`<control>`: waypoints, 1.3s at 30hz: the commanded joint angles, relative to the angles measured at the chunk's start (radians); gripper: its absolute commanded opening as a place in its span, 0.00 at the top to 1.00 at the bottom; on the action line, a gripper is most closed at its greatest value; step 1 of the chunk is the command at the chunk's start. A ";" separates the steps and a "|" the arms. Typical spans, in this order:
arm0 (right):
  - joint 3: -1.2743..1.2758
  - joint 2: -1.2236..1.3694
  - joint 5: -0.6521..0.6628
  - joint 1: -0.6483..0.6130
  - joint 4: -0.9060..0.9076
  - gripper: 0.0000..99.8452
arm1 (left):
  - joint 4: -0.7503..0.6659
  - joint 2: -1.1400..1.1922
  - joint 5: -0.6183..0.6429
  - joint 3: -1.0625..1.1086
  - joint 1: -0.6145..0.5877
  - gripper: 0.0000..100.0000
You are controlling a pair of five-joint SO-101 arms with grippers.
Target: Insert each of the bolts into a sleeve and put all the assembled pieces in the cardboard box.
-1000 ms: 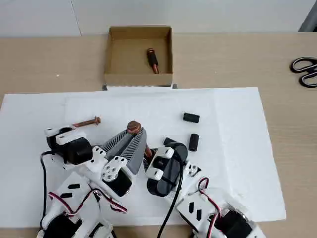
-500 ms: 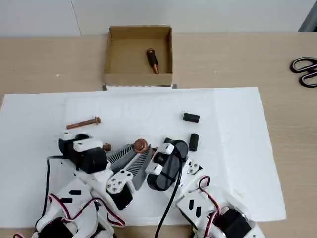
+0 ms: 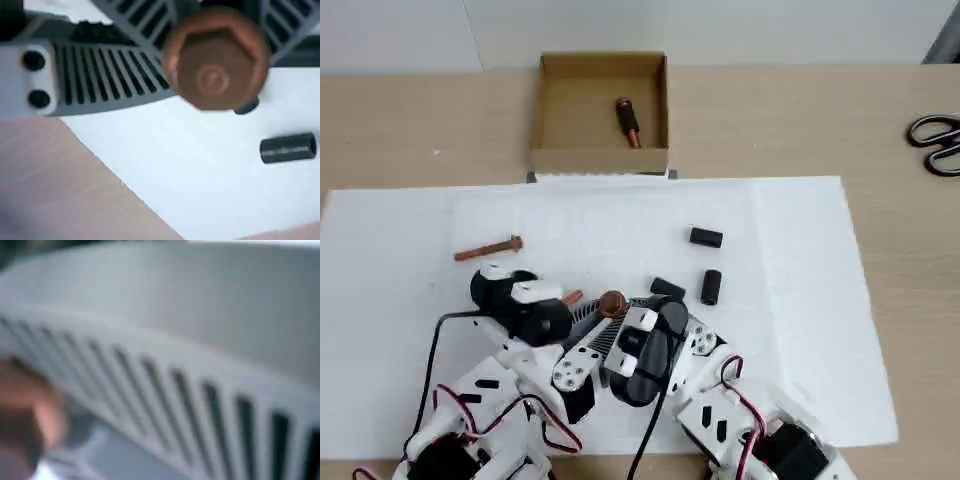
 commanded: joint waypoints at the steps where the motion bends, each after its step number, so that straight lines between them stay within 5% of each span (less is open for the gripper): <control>1: -0.017 -0.008 0.017 -0.022 -0.036 1.00 | 0.008 -0.008 -0.052 -0.001 -0.043 1.00; 6: -0.012 -0.008 0.017 -0.022 -0.039 1.00 | 0.032 -0.008 -0.057 -0.001 -0.048 0.99; 13: -0.011 -0.008 0.015 -0.019 -0.035 1.00 | 0.091 -0.006 -0.055 0.001 -0.051 0.77; 32: 0.017 -0.008 0.014 -0.010 -0.038 1.00 | 0.097 -0.006 -0.112 -0.131 -0.186 0.77; 37: 0.040 -0.008 -0.023 0.077 -0.044 1.00 | 0.087 -0.009 -0.144 -0.131 -0.187 0.98; 39: 0.043 -0.008 -0.081 0.116 -0.044 1.00 | 0.081 -0.009 -0.158 -0.130 -0.195 0.98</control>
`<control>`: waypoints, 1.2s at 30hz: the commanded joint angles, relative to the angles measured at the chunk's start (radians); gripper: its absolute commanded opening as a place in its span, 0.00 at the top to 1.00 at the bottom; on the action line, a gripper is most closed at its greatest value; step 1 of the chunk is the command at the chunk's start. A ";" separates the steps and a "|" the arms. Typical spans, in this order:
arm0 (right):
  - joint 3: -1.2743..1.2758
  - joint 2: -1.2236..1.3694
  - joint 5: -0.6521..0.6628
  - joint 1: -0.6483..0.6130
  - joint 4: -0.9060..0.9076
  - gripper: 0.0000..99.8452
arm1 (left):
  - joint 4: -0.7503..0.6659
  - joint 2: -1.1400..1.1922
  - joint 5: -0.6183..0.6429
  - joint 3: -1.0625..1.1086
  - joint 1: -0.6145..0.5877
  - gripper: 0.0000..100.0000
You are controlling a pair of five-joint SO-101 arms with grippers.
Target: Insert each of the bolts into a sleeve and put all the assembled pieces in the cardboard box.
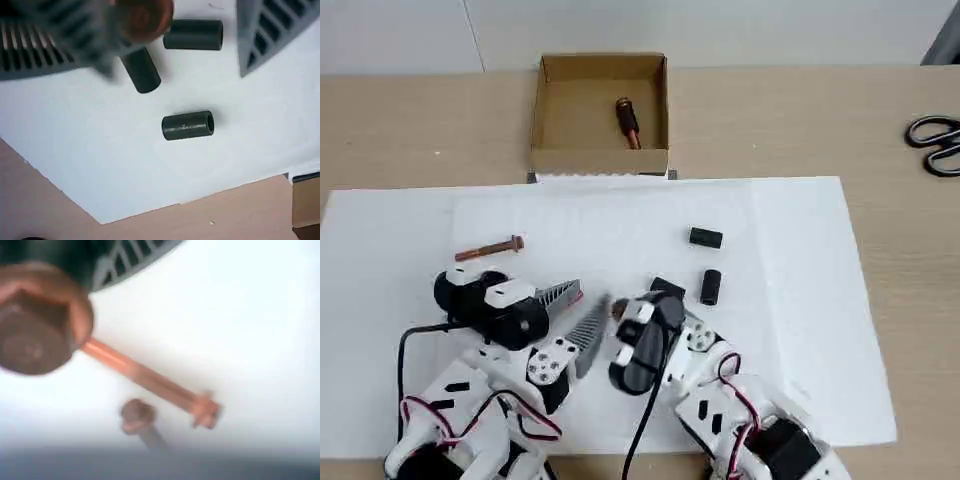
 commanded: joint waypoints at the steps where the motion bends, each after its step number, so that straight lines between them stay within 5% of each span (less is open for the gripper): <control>1: -0.006 -0.008 -0.098 0.077 -0.036 1.00 | -0.012 -0.009 -0.011 -0.033 -0.034 0.98; 6: 0.017 0.002 -0.265 0.226 -0.064 1.00 | -0.077 -0.008 -0.014 0.076 -0.273 0.99; 11: 0.011 0.013 -0.285 0.303 -0.159 1.00 | -0.212 -0.008 -0.038 0.277 -0.442 0.99; 21: -0.279 0.450 -0.292 0.317 -0.259 1.00 | -0.416 -0.008 -0.078 0.521 -0.456 0.99; 36: -0.976 1.399 -0.285 0.349 -0.503 1.00 | -0.299 -0.008 -0.075 0.521 -0.460 0.99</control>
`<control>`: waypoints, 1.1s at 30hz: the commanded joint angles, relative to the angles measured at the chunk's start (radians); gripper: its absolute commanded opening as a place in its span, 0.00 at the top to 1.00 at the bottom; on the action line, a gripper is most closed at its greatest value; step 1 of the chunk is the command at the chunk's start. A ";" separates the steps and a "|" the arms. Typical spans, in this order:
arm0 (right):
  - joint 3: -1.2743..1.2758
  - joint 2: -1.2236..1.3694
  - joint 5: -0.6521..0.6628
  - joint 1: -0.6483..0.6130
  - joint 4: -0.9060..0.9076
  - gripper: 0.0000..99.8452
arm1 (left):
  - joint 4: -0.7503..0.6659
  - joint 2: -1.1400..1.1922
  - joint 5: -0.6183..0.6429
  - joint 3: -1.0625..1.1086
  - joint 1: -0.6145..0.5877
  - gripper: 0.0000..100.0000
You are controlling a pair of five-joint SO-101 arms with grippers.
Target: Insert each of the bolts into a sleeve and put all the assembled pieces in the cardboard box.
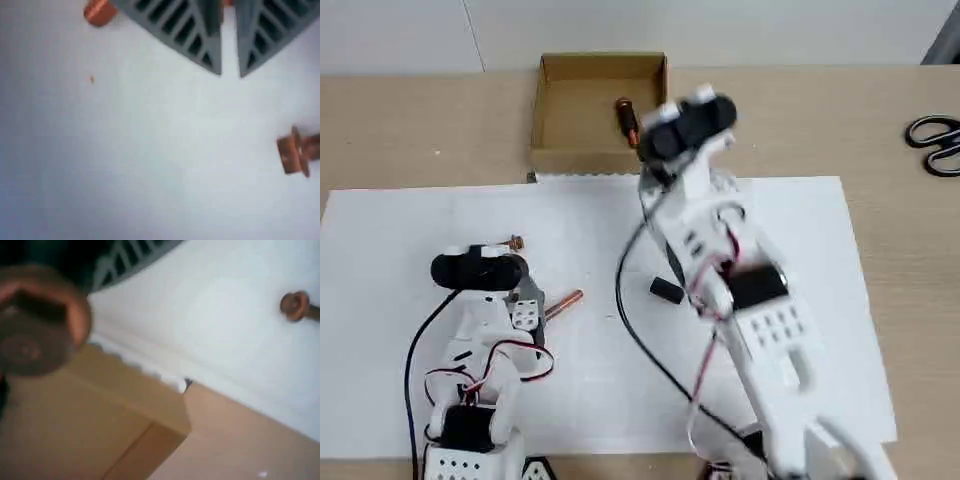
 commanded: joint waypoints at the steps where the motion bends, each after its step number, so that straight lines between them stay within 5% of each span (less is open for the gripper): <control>1: -0.216 0.197 -0.005 0.012 -0.081 1.00 | 0.003 -0.009 -0.002 -0.005 -0.003 0.99; 14: -0.941 0.943 -0.003 0.033 -0.180 1.00 | 0.002 -0.009 -0.005 -0.005 -0.002 0.99; 24: -1.363 1.311 0.020 0.041 -0.058 0.99 | 0.002 -0.009 -0.005 -0.005 -0.003 0.99; 33: -1.416 1.339 0.068 0.038 0.148 0.76 | 0.003 -0.009 -0.005 -0.005 -0.003 0.99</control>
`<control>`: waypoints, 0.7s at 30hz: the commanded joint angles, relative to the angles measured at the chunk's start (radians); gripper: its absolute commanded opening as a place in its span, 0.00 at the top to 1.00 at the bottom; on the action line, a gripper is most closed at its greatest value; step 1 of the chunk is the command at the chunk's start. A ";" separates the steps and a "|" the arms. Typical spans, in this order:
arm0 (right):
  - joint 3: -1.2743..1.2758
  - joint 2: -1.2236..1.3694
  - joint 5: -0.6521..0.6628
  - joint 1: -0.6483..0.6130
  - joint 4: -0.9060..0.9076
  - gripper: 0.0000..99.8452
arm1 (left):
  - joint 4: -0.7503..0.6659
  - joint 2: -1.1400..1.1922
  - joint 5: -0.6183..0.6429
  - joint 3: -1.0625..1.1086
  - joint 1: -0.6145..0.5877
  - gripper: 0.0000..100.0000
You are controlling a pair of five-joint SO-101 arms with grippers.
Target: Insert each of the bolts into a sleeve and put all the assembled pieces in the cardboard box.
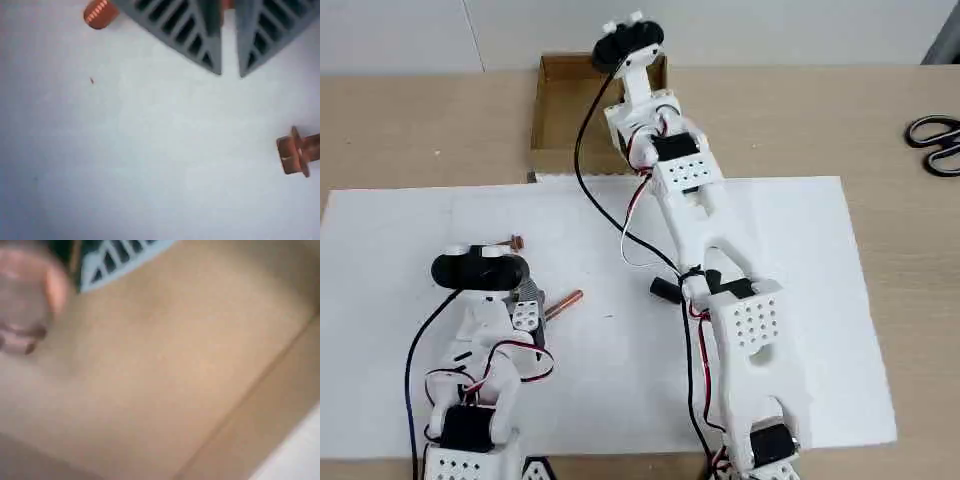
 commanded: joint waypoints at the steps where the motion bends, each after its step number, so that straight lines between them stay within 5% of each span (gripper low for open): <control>1: -0.057 -0.027 0.008 -0.004 0.054 0.77 | 0.003 -0.009 -0.005 -0.005 -0.003 0.99; 21: -0.057 -0.302 -0.078 -0.013 0.536 1.00 | 0.003 -0.009 -0.003 -0.005 -0.003 0.99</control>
